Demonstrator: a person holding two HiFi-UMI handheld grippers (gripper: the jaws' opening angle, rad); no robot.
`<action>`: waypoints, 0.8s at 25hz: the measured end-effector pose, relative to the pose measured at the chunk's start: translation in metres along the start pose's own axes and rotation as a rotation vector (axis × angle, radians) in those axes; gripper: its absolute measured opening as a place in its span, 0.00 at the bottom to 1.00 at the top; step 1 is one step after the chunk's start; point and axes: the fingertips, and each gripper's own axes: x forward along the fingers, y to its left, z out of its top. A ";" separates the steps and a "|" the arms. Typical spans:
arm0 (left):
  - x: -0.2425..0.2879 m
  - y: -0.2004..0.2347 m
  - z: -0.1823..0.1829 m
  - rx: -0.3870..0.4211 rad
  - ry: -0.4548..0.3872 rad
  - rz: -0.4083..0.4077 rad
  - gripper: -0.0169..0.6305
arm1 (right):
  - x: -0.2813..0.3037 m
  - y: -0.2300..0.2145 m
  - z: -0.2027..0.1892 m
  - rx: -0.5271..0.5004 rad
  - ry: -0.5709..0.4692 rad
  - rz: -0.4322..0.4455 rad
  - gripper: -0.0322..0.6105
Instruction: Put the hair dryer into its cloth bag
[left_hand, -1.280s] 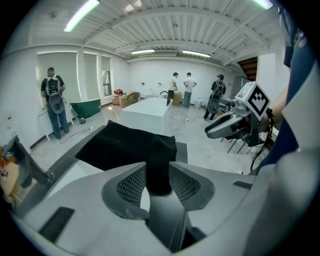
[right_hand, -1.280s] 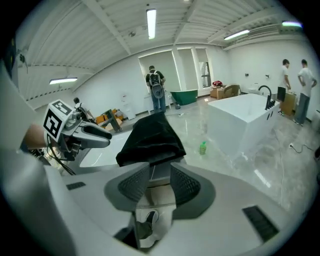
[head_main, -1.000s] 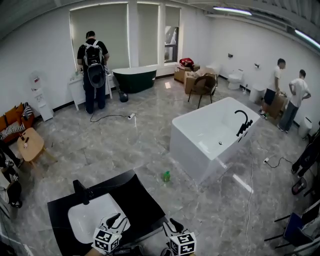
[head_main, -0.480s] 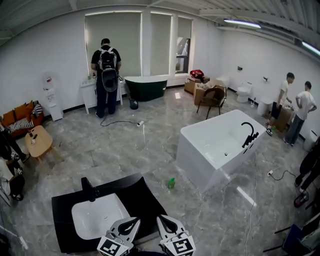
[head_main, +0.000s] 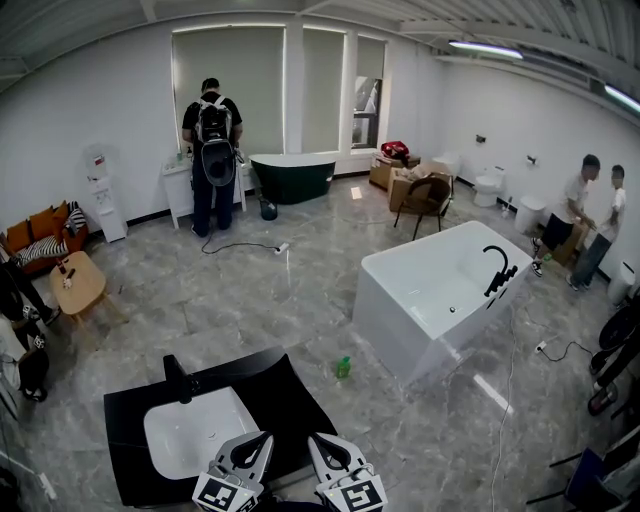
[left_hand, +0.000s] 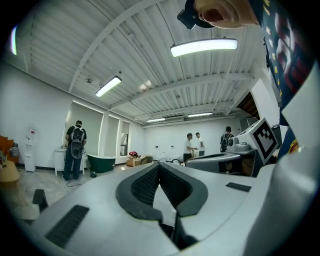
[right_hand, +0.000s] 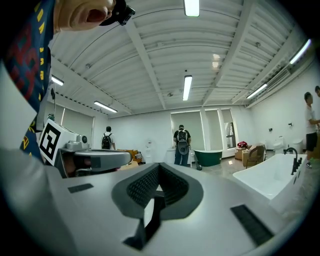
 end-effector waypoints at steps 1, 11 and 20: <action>-0.001 -0.001 0.000 -0.002 -0.001 0.002 0.03 | 0.000 0.001 -0.001 -0.001 0.000 0.004 0.06; 0.000 -0.001 -0.008 0.007 0.003 -0.005 0.03 | 0.000 0.008 -0.007 -0.009 0.006 0.021 0.06; 0.020 0.023 -0.002 0.063 -0.055 0.015 0.03 | 0.023 -0.011 -0.011 -0.024 0.011 0.018 0.06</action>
